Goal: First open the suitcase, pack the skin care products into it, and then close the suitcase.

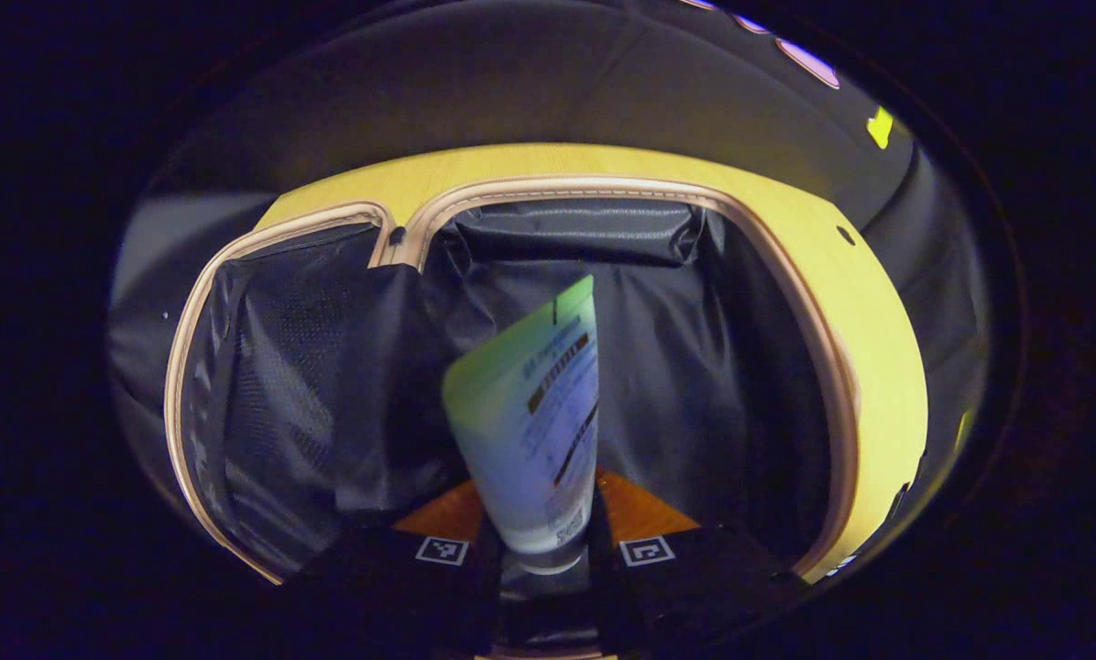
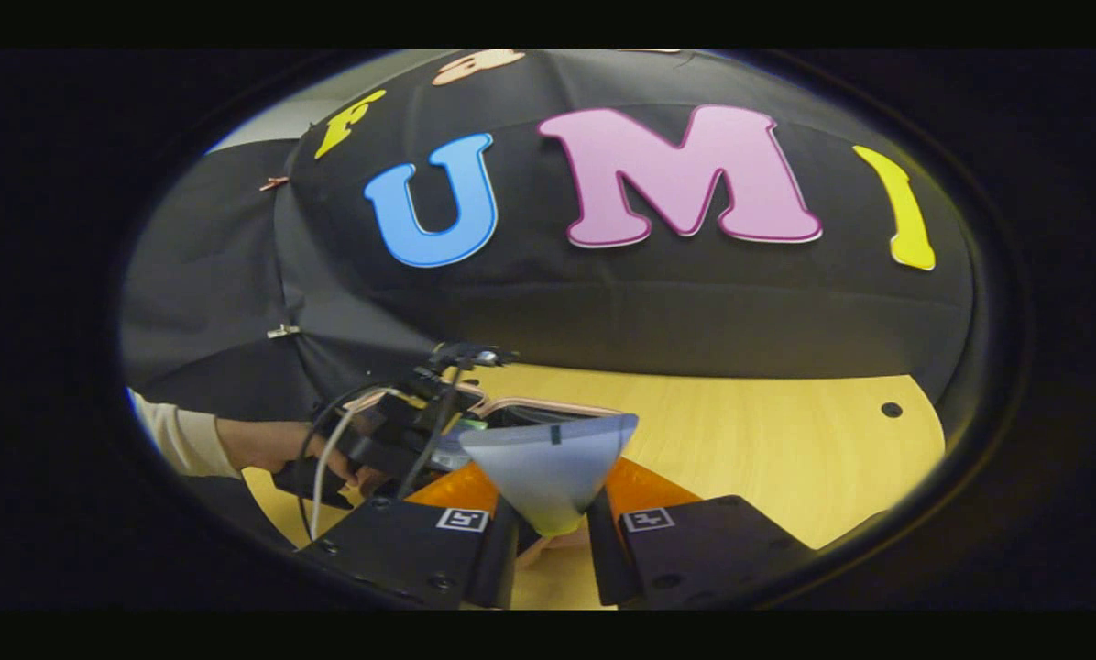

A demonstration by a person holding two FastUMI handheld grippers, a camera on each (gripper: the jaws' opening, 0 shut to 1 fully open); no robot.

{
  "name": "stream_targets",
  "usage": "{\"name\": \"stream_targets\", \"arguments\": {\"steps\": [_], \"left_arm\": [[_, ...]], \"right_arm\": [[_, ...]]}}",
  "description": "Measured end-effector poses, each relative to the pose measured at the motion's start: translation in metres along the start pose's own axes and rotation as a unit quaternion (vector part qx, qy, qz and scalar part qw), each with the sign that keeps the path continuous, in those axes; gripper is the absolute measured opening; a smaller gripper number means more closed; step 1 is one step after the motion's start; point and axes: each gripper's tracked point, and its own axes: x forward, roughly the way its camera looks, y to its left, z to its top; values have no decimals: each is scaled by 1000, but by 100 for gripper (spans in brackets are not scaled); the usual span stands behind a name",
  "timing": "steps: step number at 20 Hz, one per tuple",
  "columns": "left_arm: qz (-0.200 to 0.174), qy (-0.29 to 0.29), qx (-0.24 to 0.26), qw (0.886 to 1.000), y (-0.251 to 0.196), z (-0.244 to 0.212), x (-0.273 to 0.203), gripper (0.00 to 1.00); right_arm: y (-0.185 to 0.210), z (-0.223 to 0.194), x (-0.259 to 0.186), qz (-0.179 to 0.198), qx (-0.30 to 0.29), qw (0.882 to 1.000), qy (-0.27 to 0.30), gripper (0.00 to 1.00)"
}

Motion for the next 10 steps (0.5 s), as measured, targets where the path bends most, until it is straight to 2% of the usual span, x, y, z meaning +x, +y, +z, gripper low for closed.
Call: {"name": "stream_targets", "arguments": {"steps": [1,2,3,4,5,6,7,8,9,10], "left_arm": [[15,-7,4,1000,1,7,-7,43],[7,-25,-4,1000,-3,13,-11,48],[-4,-49,-24,999,-6,19,-16,53],[-14,-80,-52,995,-8,25,-27,62],[-21,-128,-83,988,-3,32,-46,78],[-24,-189,-115,975,9,43,-73,82],[-21,-245,-138,959,26,49,-102,87],[-2,-297,-161,941,53,50,-129,90],[19,-333,-177,926,76,47,-156,94],[44,-356,-191,914,98,38,-176,95]], "right_arm": [[1,-5,4,-1,10,1000,13,32],[1,-9,7,-2,21,1000,22,38],[-2,-11,4,-7,30,999,28,38],[-4,-10,5,-11,29,999,29,38],[-6,-11,10,-18,19,999,30,44],[-8,-14,16,-21,9,999,37,31],[-5,-18,26,-19,8,999,49,31],[1,-24,35,-15,19,998,64,31],[8,-33,43,-11,33,996,81,38],[16,-44,54,-11,43,994,100,32]]}}
